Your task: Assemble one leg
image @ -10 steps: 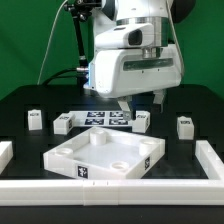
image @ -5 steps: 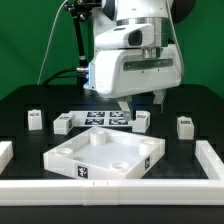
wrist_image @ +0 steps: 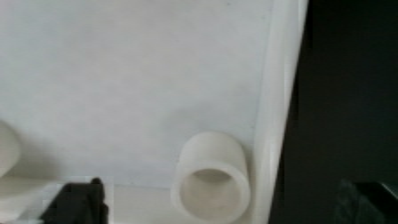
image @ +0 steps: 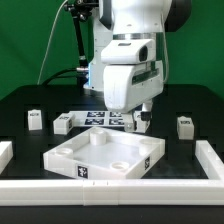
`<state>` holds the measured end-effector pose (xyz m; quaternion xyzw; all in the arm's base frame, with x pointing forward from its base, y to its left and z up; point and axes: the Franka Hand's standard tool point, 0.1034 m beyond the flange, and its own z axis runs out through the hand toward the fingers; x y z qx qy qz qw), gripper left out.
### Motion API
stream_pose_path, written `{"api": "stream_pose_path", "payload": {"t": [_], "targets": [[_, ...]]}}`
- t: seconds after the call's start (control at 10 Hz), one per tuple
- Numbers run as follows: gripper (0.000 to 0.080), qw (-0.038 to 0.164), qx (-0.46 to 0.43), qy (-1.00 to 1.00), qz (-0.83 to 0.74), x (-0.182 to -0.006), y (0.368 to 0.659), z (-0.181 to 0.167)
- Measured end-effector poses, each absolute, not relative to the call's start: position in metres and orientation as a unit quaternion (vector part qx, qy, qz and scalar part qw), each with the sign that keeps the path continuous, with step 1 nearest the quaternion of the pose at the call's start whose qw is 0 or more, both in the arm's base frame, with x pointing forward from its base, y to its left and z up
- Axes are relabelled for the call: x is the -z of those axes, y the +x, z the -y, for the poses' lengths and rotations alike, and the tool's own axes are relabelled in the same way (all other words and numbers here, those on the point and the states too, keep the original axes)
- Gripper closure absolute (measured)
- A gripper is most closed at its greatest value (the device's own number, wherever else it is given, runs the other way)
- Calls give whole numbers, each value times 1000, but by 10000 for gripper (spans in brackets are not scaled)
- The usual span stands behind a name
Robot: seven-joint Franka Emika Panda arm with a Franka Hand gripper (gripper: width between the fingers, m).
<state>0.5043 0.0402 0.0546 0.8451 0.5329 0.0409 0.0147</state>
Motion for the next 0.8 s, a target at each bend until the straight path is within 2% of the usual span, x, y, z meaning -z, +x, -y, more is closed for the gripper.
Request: {"api": "stream_pose_path", "payload": {"t": [0.4, 0.8], "targets": [[150, 14, -40, 847, -530, -53, 503, -40], [150, -2, -21, 869, -494, -26, 484, -46]]}}
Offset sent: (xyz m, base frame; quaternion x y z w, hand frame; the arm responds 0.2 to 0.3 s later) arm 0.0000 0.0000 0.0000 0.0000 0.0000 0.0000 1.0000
